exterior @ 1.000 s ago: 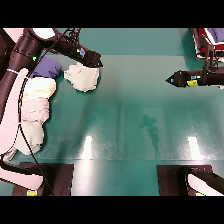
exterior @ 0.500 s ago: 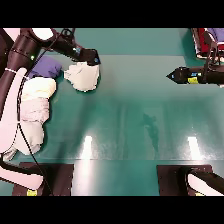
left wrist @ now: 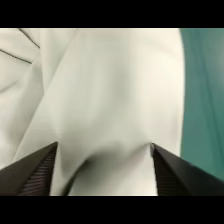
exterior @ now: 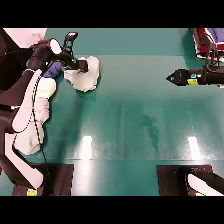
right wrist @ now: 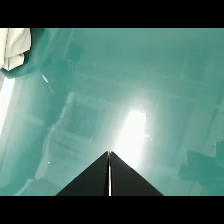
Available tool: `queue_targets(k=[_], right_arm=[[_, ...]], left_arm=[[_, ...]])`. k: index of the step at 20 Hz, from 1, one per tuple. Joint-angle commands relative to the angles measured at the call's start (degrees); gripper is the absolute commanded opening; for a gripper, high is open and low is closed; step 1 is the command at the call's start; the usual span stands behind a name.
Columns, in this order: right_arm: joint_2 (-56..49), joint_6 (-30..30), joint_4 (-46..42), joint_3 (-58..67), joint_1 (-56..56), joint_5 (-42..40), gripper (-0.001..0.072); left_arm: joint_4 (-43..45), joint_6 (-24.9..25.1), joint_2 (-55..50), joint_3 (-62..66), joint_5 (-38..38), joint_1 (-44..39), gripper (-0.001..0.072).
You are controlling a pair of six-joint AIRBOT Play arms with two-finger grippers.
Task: Fold the shirts.
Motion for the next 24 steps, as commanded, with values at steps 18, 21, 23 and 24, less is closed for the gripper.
queue_targets(k=[18, 21, 23, 24], right_arm=[[17.94, 0.0, -0.07, 15.82, -11.37, -4.98, 0.0019], [14.99, 0.0, -0.11, 19.41, -9.6, 1.11, 0.0019], [13.16, 0.0, -0.11, 20.46, -7.39, 2.64, 0.0019], [12.39, 0.0, -0.11, 20.52, -6.1, 2.97, 0.0019]], left_arm=[[-21.92, 23.65, 34.51, 4.48, -17.27, -11.28, 0.0023], [-21.84, 23.61, 33.38, -9.07, -13.55, -12.26, 0.0024], [-20.13, 22.77, 31.3, -17.31, -7.15, -12.09, 0.0082], [-18.25, 20.31, 29.68, -19.76, -4.92, -11.93, 0.0407]])
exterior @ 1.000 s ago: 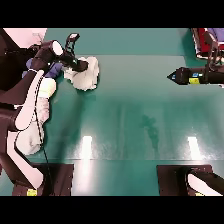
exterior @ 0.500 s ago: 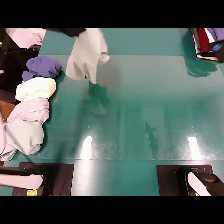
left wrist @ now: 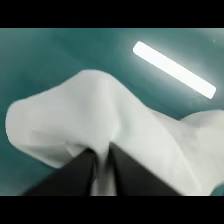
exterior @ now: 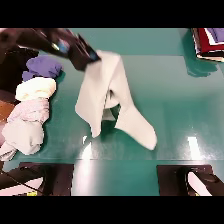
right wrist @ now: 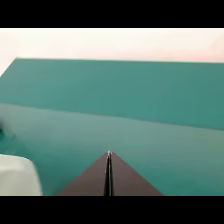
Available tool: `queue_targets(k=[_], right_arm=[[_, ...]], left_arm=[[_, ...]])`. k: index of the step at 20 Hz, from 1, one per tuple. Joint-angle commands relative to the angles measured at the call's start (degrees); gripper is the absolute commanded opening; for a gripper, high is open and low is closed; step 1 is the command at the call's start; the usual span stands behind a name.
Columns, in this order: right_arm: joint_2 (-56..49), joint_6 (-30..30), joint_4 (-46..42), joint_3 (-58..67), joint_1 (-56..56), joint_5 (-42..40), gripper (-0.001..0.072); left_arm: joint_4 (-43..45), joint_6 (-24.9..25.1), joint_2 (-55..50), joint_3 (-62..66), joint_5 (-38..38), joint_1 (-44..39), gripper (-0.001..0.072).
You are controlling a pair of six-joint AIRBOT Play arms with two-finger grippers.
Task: Fold the shirts.
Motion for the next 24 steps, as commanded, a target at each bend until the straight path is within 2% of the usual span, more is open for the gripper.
queue_targets(k=[1, 3, 4, 5, 7, 8, 11, 16, 19, 24], right_arm=[[-2.86, 0.02, -0.09, 1.92, 3.45, 4.02, 0.0019], [-4.24, 0.0, -0.2, 1.92, 5.62, 4.26, 0.0019], [-4.76, 0.0, -0.17, 1.92, 6.45, 4.26, 0.0019], [-5.31, 0.0, -0.15, 1.92, 7.13, 4.26, 0.0019], [-6.01, 0.0, -0.22, 1.9, 7.5, 4.74, 0.0019], [-6.14, 0.0, -0.26, 1.9, 7.5, 4.92, 0.0019], [-6.19, -0.02, -0.59, 1.9, 7.41, 5.05, 0.0019], [-6.21, -0.04, -0.66, 1.9, 7.21, 4.96, 0.0019], [-6.21, -0.04, -0.66, 1.9, 7.02, 4.94, 0.0018], [-6.21, -0.04, -0.61, 1.9, 7.04, 3.85, 0.0019]], left_arm=[[4.09, -5.57, -3.54, -10.05, 6.1, -0.13, 0.0661], [6.64, -9.86, -4.87, -10.03, 4.13, 2.29, 0.0683], [6.56, -10.91, -4.63, -9.51, 1.86, 4.74, 0.0666], [6.56, -11.91, -3.76, -9.33, -0.98, 7.54, 0.0603], [6.56, -13.38, -1.27, -11.04, -7.21, 13.42, 0.0605], [6.56, -13.88, 1.18, -14.82, -7.91, 15.87, 0.0605], [6.47, -14.88, 10.34, -33.38, -7.34, 19.98, 0.0605], [2.89, -17.9, 21.99, -59.56, -4.63, 20.17, 0.0605], [-3.06, -17.66, 23.08, -67.89, -2.64, 20.17, 0.0605], [-8.63, -16.24, 23.08, -75.63, 4.81, 20.15, 0.0605]])
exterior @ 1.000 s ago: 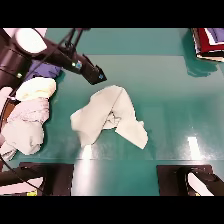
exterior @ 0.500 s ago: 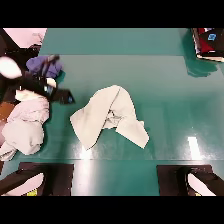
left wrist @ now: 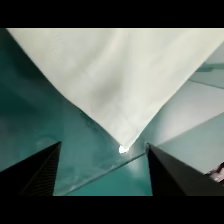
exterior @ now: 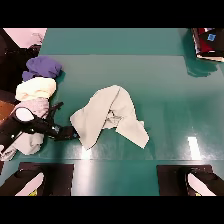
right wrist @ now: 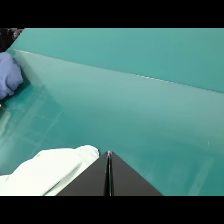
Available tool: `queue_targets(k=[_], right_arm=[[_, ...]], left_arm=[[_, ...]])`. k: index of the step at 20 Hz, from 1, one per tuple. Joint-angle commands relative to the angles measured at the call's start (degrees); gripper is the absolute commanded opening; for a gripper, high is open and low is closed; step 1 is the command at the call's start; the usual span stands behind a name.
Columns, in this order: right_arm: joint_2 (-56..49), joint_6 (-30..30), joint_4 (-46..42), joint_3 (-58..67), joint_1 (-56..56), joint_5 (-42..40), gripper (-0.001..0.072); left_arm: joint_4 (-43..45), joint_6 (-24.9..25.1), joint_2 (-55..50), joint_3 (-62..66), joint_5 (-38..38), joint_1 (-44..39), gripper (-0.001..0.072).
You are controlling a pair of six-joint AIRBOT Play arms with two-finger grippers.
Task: Fold the shirts.
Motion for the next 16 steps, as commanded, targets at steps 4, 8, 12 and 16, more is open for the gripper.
queue_targets(k=[4, 8, 12, 16], right_arm=[[-0.02, 0.0, 0.04, 0.04, -0.02, -0.98, 0.0019], [-0.02, 0.02, 0.07, 0.04, -0.02, -0.15, 0.0019], [0.02, 0.02, 0.0, -3.91, -0.04, 5.55, 0.0018], [-0.61, 0.02, -4.22, -18.71, -0.02, 14.34, 0.0168]], left_arm=[[-7.72, 1.53, 0.46, -6.05, 12.9, -4.68, 0.0605], [-10.54, 1.09, -2.27, -6.05, 18.1, -8.44, 0.0603], [-10.6, 1.42, -2.67, -3.15, 17.49, -8.41, 0.0031], [-4.85, 1.6, -2.43, 9.07, 10.82, -8.2, 0.0023]])
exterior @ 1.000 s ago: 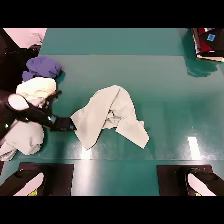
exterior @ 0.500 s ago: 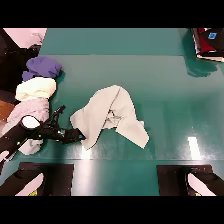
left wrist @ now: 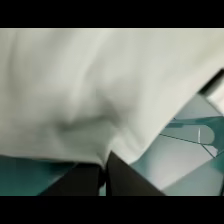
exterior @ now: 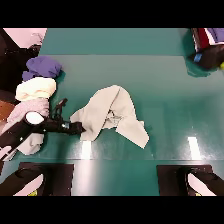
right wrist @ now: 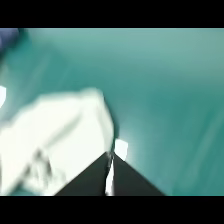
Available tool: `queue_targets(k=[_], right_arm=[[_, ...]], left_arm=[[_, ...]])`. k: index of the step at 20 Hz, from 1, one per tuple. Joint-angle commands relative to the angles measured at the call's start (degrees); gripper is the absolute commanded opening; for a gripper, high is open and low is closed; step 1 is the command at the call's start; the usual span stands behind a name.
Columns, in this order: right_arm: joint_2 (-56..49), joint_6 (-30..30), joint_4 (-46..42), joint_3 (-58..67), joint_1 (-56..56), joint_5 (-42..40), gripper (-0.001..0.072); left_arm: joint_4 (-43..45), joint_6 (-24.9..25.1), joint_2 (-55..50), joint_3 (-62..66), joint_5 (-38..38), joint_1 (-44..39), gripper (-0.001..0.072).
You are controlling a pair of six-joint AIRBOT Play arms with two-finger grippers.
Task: Fold the shirts.
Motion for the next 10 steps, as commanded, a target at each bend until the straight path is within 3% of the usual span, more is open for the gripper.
queue_targets(k=[1, 2, 6, 10], right_arm=[[-1.33, 0.0, -3.52, -13.16, -0.02, 8.92, 0.0474], [-2.45, 0.0, -3.23, -17.55, 0.04, 10.32, 0.0527], [-8.02, -3.04, -2.32, -31.15, 5.07, 5.38, 0.0519], [-12.85, -3.61, -2.32, -33.7, 14.56, 0.42, 0.0519]], left_arm=[[5.38, 0.22, -0.04, 10.54, -5.01, -0.11, 0.0023], [6.54, 0.22, -0.04, 13.49, -5.53, -0.11, 0.0023], [7.41, 0.2, -0.04, 20.24, -4.55, -0.11, 0.0023], [7.74, 0.2, -0.04, 20.63, -4.37, -0.11, 0.0023]])
